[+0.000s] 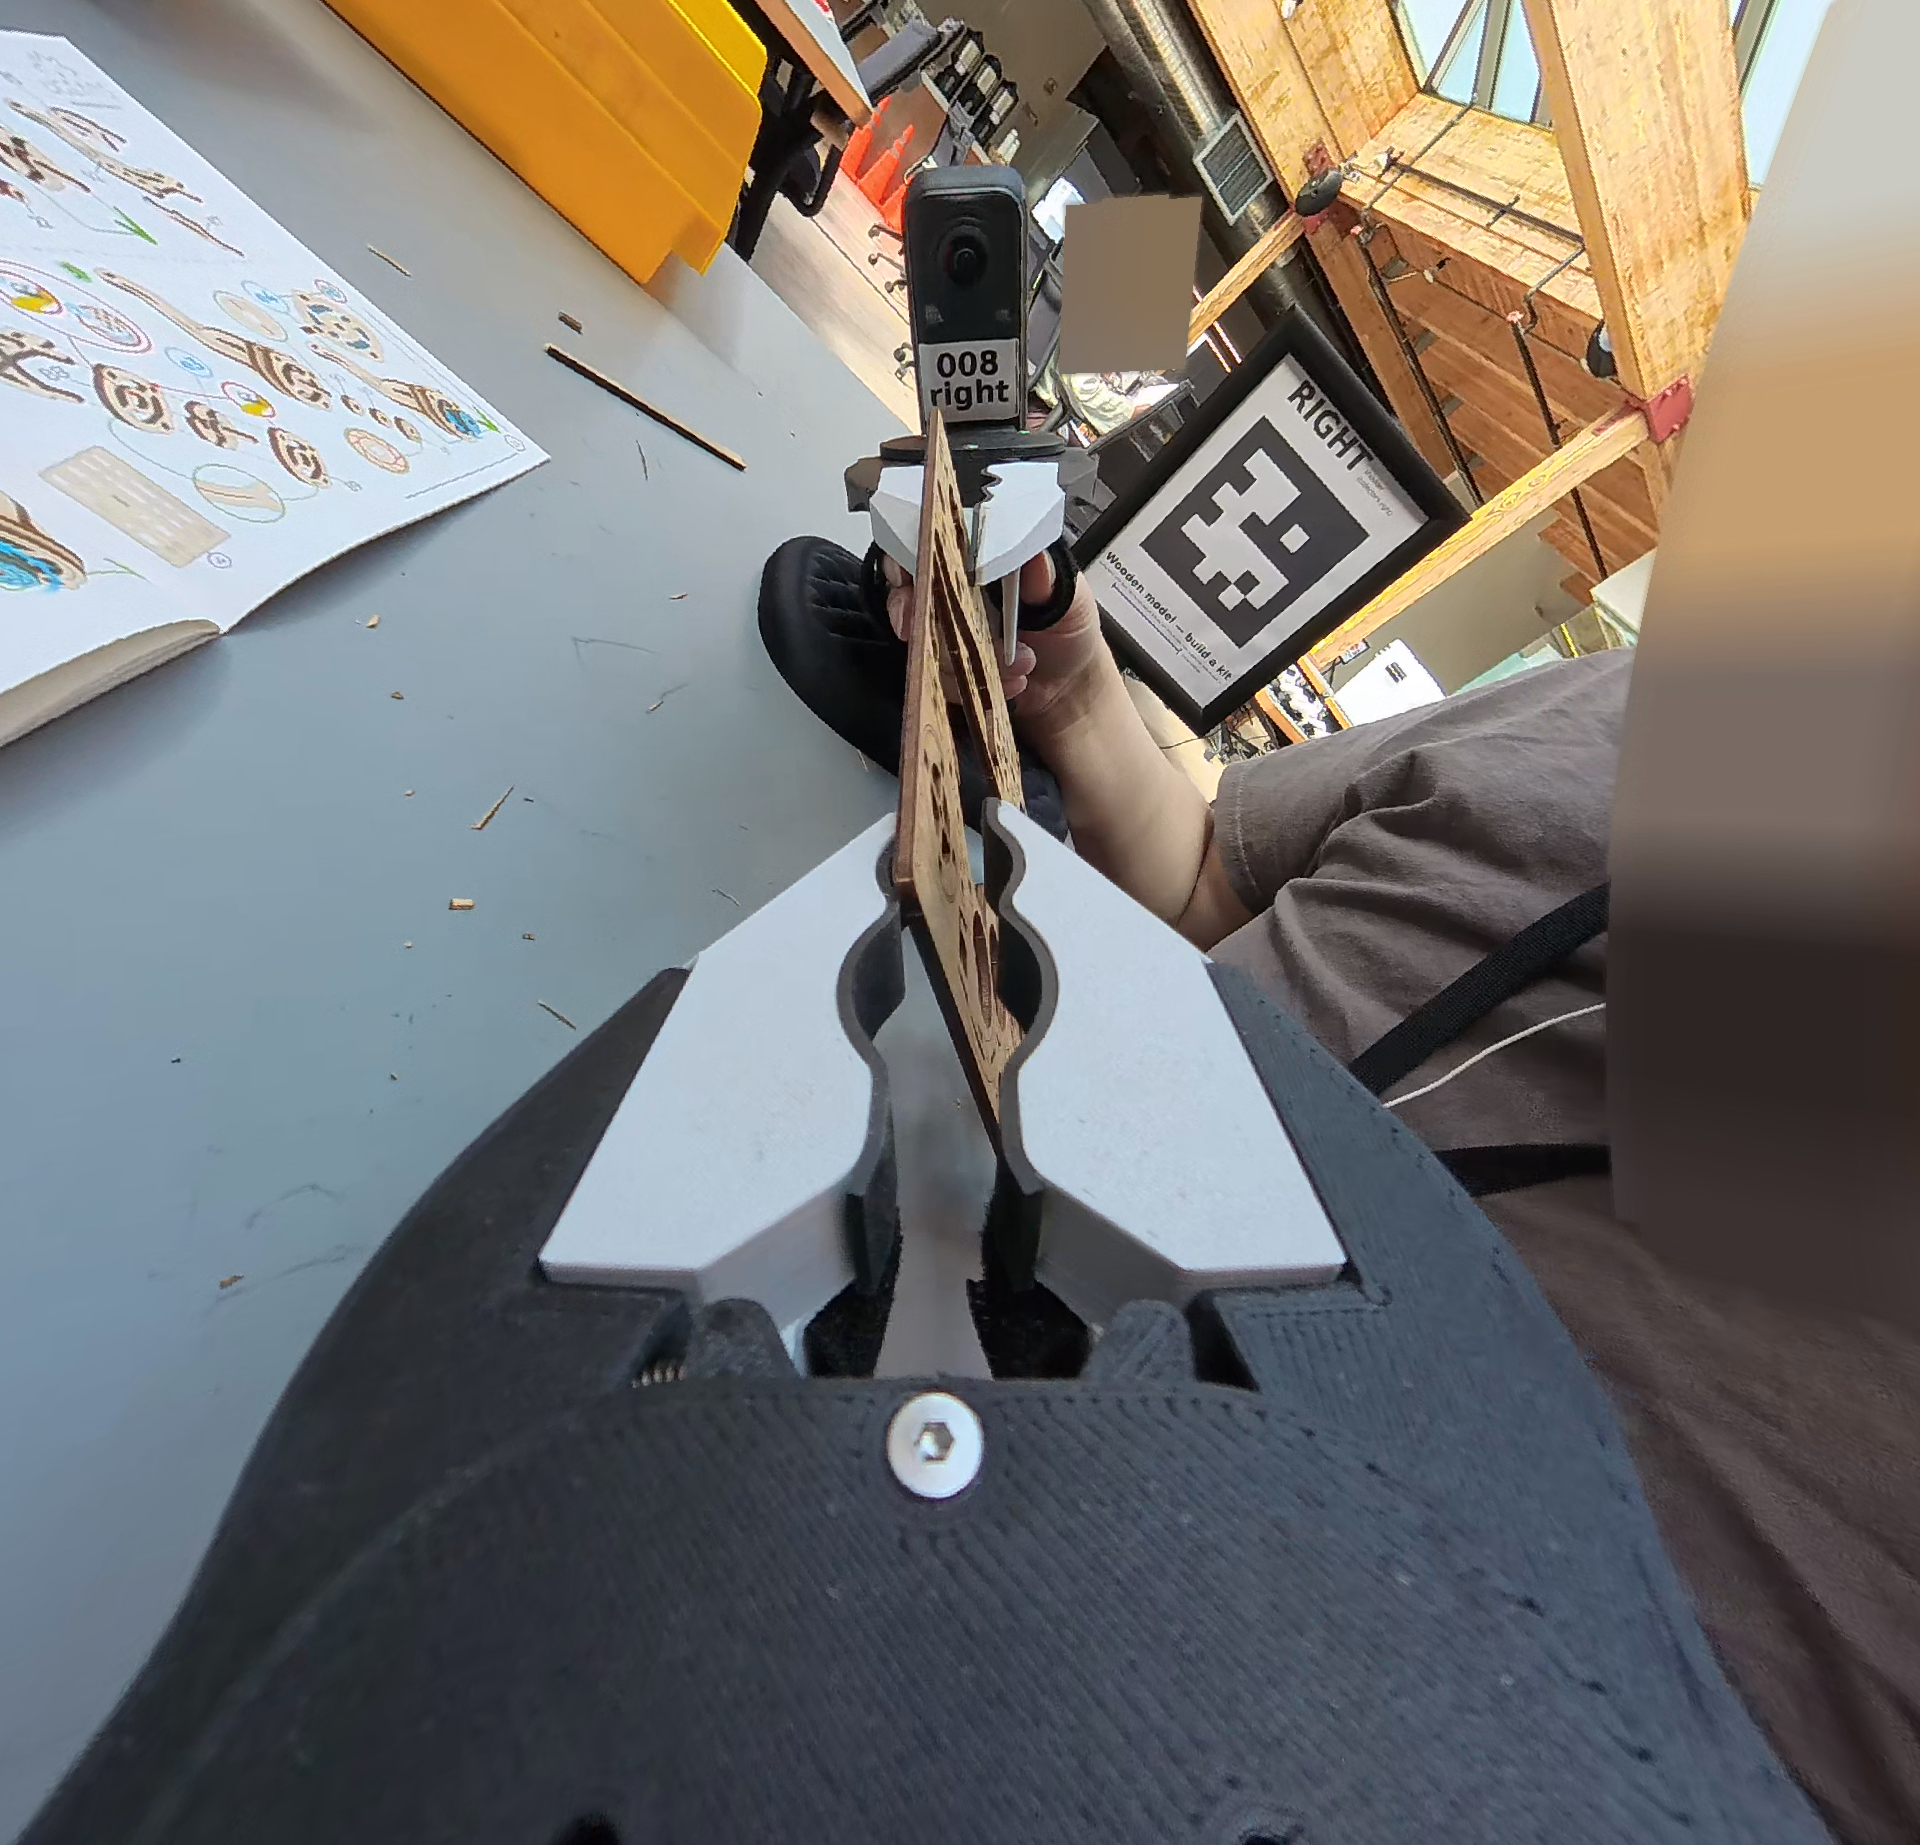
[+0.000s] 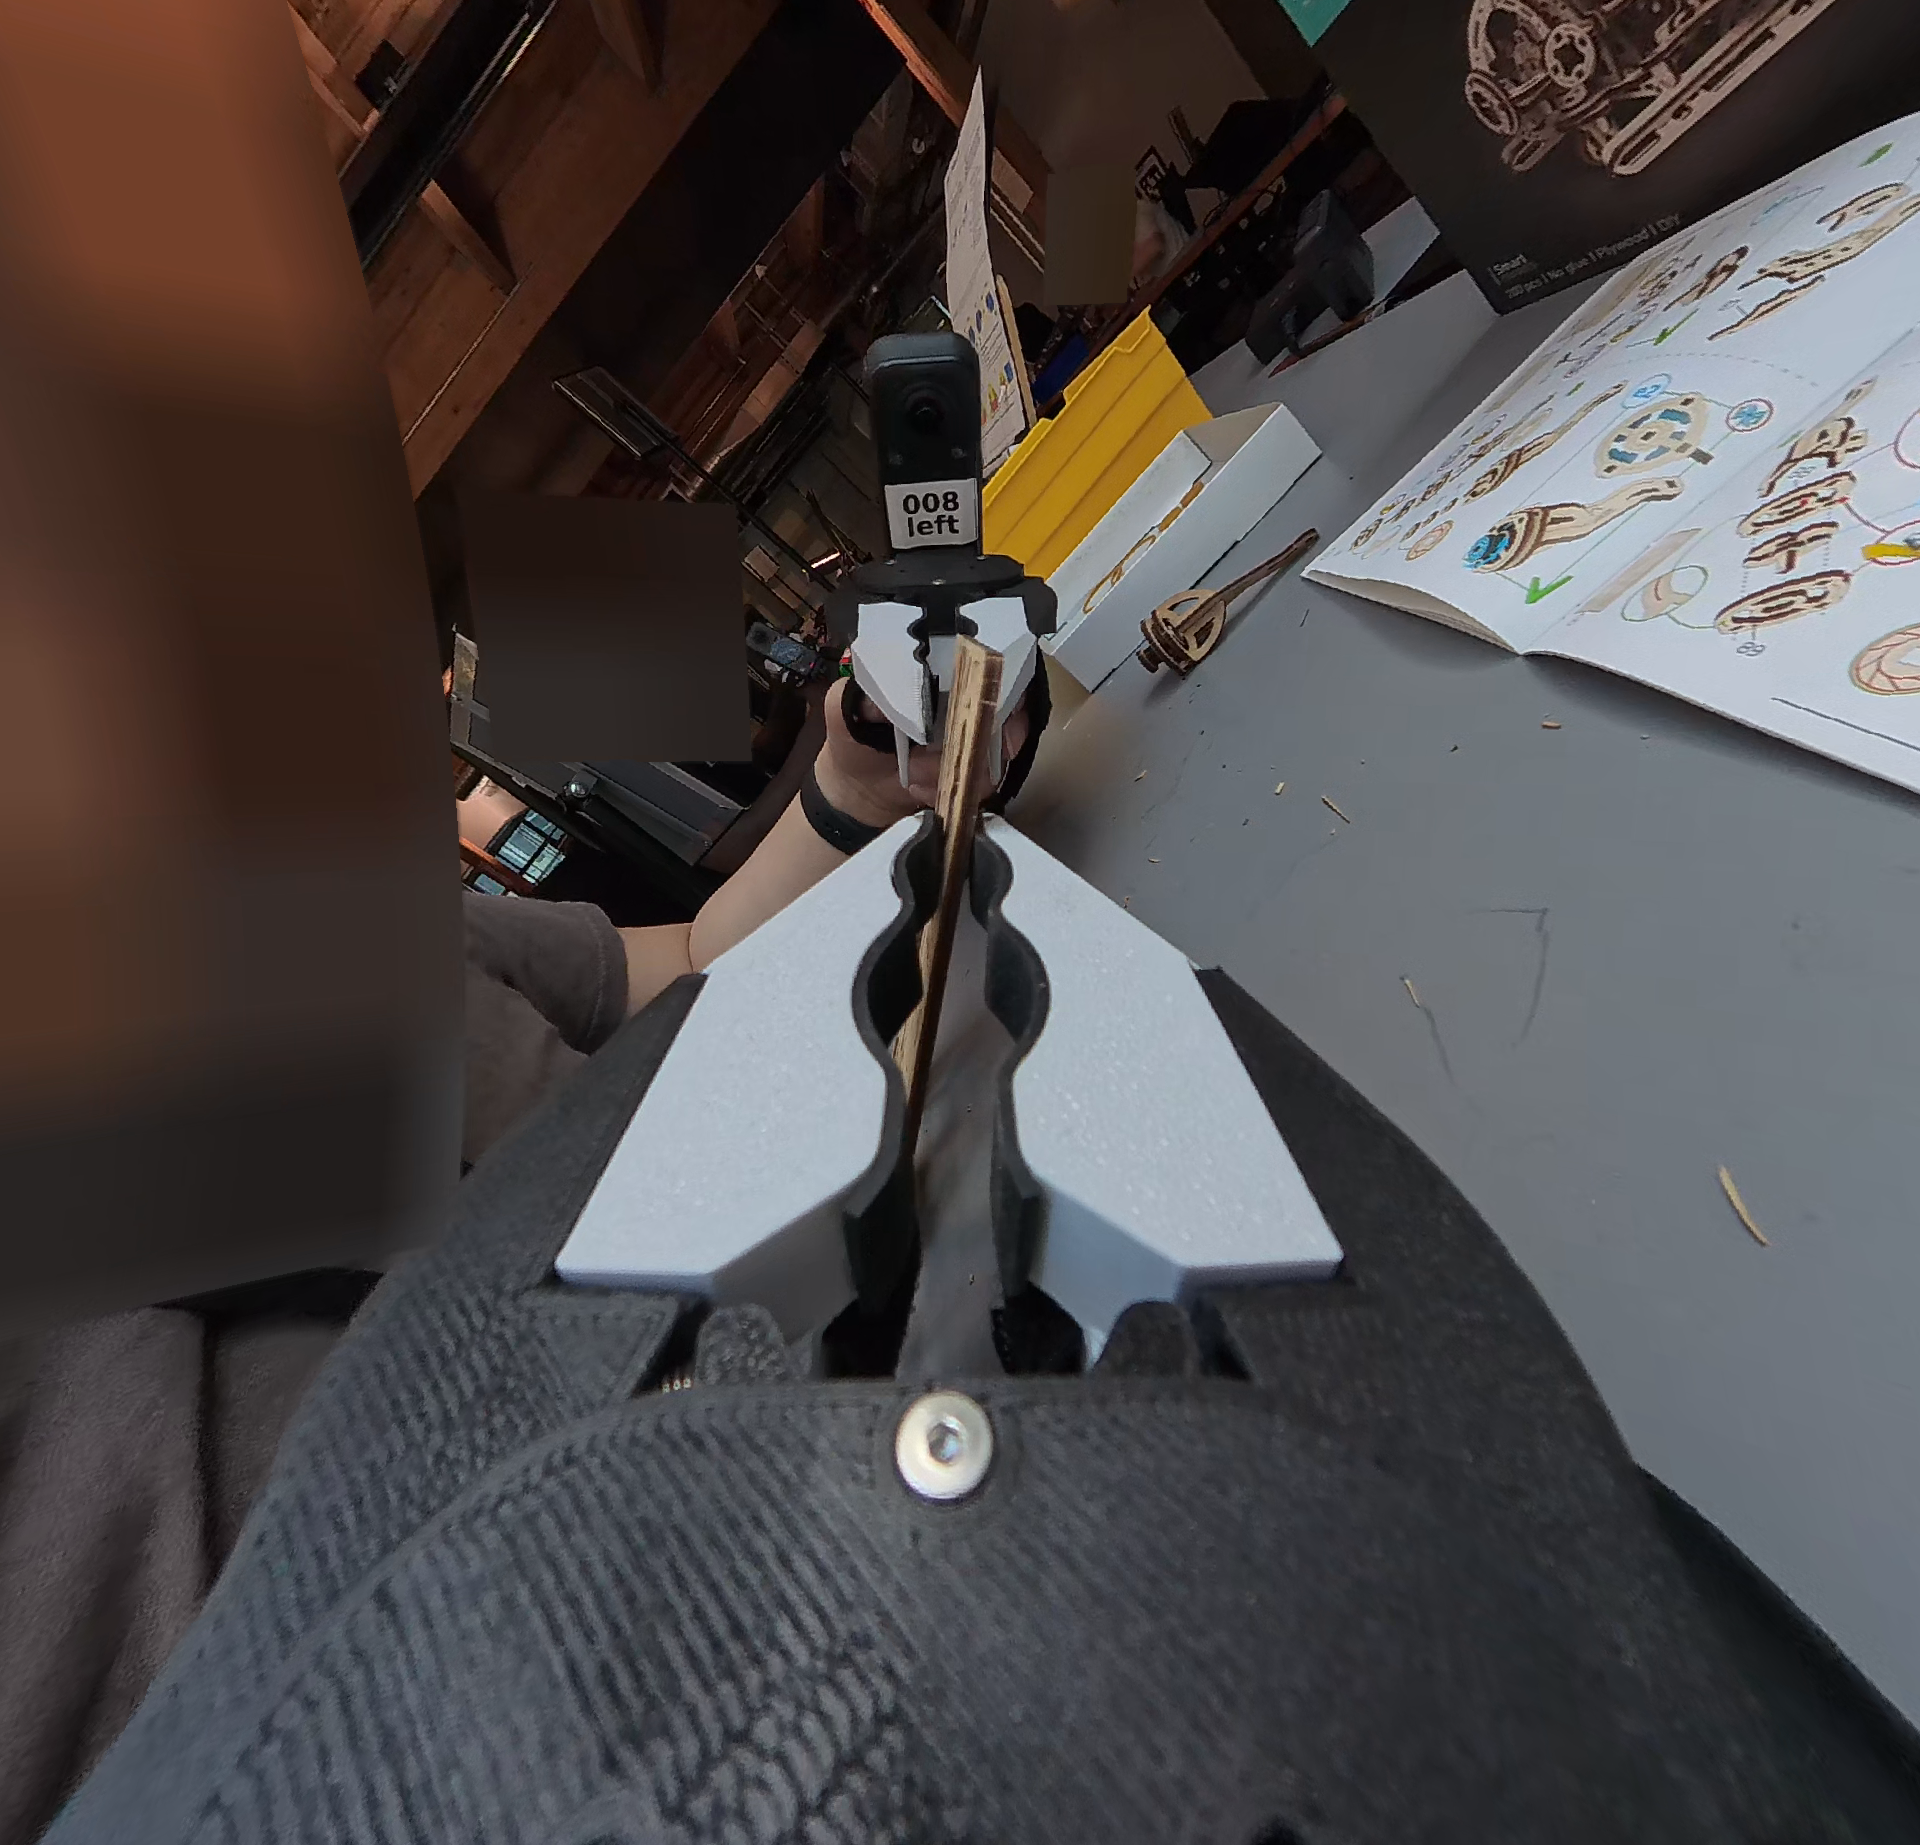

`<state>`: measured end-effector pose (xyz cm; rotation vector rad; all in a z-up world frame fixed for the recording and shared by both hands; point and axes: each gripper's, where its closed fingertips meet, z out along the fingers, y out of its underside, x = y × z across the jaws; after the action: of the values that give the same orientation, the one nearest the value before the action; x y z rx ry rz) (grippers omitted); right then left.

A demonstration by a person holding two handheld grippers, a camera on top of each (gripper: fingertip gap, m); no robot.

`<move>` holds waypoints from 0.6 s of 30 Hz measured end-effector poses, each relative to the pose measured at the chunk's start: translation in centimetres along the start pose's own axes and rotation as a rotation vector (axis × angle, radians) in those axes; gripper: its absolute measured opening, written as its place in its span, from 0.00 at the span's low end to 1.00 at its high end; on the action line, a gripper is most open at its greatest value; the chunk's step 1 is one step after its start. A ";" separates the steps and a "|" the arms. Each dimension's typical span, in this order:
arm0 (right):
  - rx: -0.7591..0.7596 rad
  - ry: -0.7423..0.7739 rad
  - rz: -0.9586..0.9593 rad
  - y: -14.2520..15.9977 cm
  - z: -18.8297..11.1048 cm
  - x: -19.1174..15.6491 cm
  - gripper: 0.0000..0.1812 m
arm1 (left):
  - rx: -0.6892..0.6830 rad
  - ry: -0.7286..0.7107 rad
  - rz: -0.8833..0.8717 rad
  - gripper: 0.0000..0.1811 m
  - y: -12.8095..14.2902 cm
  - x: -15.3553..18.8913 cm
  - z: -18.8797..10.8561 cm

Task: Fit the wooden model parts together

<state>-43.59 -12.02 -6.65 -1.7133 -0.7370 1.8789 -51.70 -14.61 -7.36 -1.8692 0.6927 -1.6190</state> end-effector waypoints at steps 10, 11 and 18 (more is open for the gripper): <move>0.010 -0.004 -0.001 -0.1 0.0 0.0 0.01 | -0.022 -0.198 0.089 0.14 -0.2 -1.2 -1.0; 0.018 -0.007 -0.008 -0.2 0.0 -0.1 0.01 | -0.016 -0.255 0.107 0.14 -0.3 -1.3 -1.8; 0.049 0.004 -0.035 -0.5 -0.3 -0.3 0.01 | 0.238 -1.193 0.128 0.10 4.2 1.9 -23.8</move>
<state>-43.22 -11.84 -6.16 -1.6628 -0.7097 1.8543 -75.11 -20.89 -6.42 -2.0958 0.0677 -0.2822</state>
